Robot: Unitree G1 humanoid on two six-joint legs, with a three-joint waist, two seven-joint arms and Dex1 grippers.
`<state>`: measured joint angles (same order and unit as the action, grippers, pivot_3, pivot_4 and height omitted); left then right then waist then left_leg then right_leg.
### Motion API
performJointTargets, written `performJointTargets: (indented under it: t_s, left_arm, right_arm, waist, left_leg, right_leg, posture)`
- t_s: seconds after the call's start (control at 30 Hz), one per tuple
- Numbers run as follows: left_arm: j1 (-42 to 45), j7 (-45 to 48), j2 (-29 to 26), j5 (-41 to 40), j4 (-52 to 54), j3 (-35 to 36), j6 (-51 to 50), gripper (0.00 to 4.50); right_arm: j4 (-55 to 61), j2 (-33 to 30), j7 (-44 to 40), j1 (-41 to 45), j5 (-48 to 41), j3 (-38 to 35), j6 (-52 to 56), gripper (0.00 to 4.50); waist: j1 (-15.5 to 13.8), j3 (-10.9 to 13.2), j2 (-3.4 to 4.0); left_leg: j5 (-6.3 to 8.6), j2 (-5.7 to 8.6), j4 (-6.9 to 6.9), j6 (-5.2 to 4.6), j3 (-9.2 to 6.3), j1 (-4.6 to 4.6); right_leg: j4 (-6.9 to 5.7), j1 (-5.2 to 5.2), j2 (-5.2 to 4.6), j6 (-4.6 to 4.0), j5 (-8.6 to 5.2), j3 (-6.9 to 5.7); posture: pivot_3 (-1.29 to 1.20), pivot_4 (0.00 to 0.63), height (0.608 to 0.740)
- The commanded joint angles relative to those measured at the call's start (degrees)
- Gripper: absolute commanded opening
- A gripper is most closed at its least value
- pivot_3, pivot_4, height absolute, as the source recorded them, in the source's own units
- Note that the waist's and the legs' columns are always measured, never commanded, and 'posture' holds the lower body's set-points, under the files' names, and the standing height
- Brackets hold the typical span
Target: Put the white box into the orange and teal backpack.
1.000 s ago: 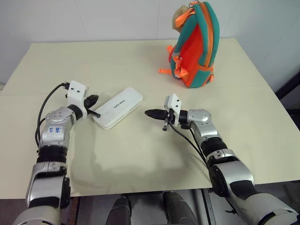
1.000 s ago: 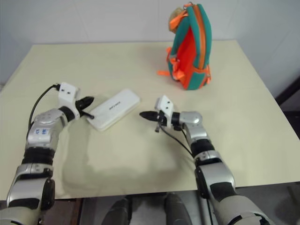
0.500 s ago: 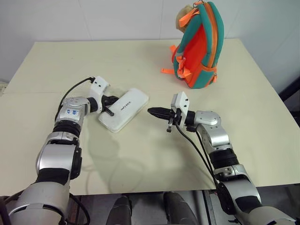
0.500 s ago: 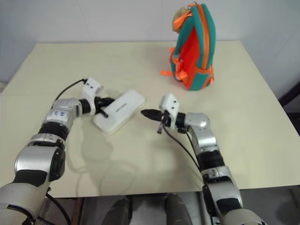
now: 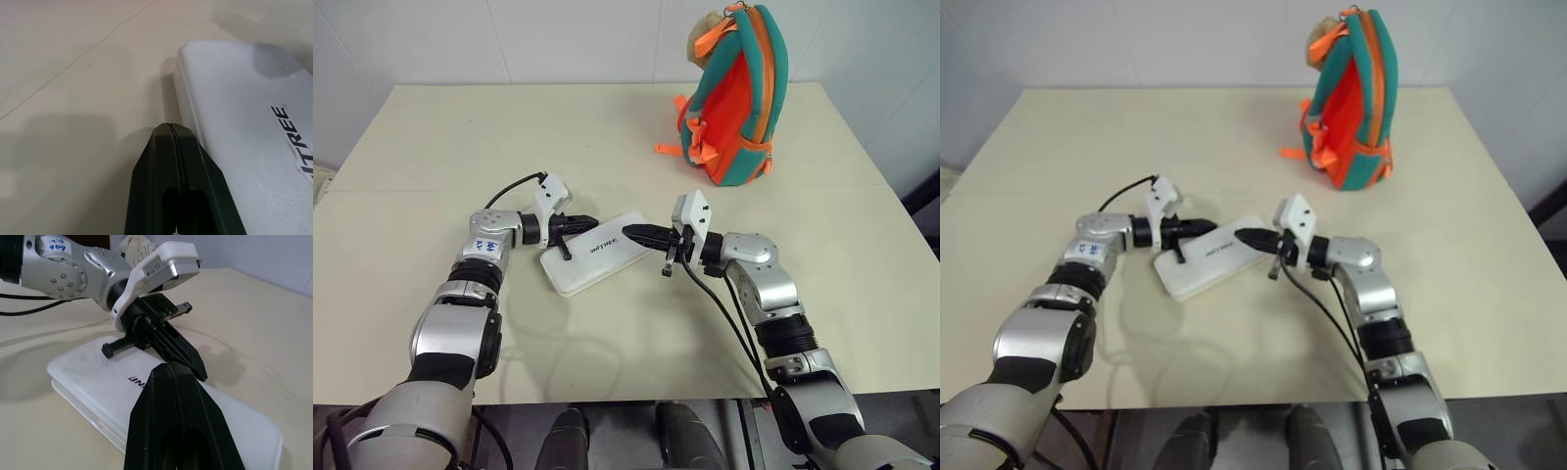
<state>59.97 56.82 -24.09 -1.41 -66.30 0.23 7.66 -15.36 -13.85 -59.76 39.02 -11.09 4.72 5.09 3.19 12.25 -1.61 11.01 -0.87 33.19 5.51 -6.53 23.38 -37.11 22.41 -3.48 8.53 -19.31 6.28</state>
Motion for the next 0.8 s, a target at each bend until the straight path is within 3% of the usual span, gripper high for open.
performJointTargets:
  t_s: [0.03, 0.23, 0.4, 0.6, 0.8]
  left_arm:
    - [-2.25, -5.60, -2.22, 0.44, 1.96, 1.37, 0.82, 0.00]
    - [-11.76, -12.52, -7.79, -3.48, 22.77, 6.44, -8.12, 0.00]
    - [-30.65, -16.56, -11.13, -7.15, 50.86, 11.73, -24.47, 0.00]
    - [-46.83, -22.70, -8.59, -10.15, 70.63, 14.97, -36.89, 0.00]
    - [-51.83, -28.40, -4.05, -11.58, 77.97, 14.57, -41.97, 0.00]
  right_arm:
    - [3.23, -1.13, 0.20, -0.12, -1.81, -0.21, 0.59, 0.02]
    - [4.16, -4.07, -0.37, 0.19, -3.58, -1.58, 1.56, 0.02]
    - [-5.16, -8.87, 1.36, 2.52, -0.80, -3.42, -2.91, 0.02]
    - [-23.77, -10.52, 5.97, 8.59, 4.91, -2.63, -11.08, 0.02]
    - [-40.99, -7.54, 8.89, 15.56, 9.33, -1.23, -18.76, 0.02]
  waist:
    - [0.12, 0.00, 0.00]
    - [1.18, 0.00, 0.00]
    - [1.45, 0.00, 0.00]
    - [1.17, 0.01, 0.00]
    - [1.25, 0.01, -0.03]
  left_leg:
    - [0.00, 0.00, 0.03, 0.00, 0.00, 0.00]
    - [-0.06, -0.03, 0.05, -0.02, -0.03, -0.09]
    - [-0.06, -0.01, 0.02, -0.02, 0.00, -0.07]
    - [-0.07, -0.02, 0.04, -0.05, -0.01, -0.11]
    - [-0.09, 0.00, 0.09, -0.08, 0.03, -0.22]
  right_leg:
    - [-0.04, 0.00, 0.00, 0.00, 0.00, 0.00]
    - [-0.35, 0.06, 0.04, 0.00, 0.00, 0.04]
    - [-0.30, 0.04, -0.03, -0.01, 0.00, 0.09]
    - [-0.33, 0.02, -0.02, -0.09, 0.00, 0.07]
    - [-0.28, -0.08, -0.03, -0.15, 0.05, 0.08]
  posture:
    - [0.00, 0.150, 0.740]
    - [0.00, 0.150, 0.740]
    - [0.00, 0.150, 0.740]
    - [0.00, 0.150, 0.740]
    - [0.00, 0.150, 0.740]
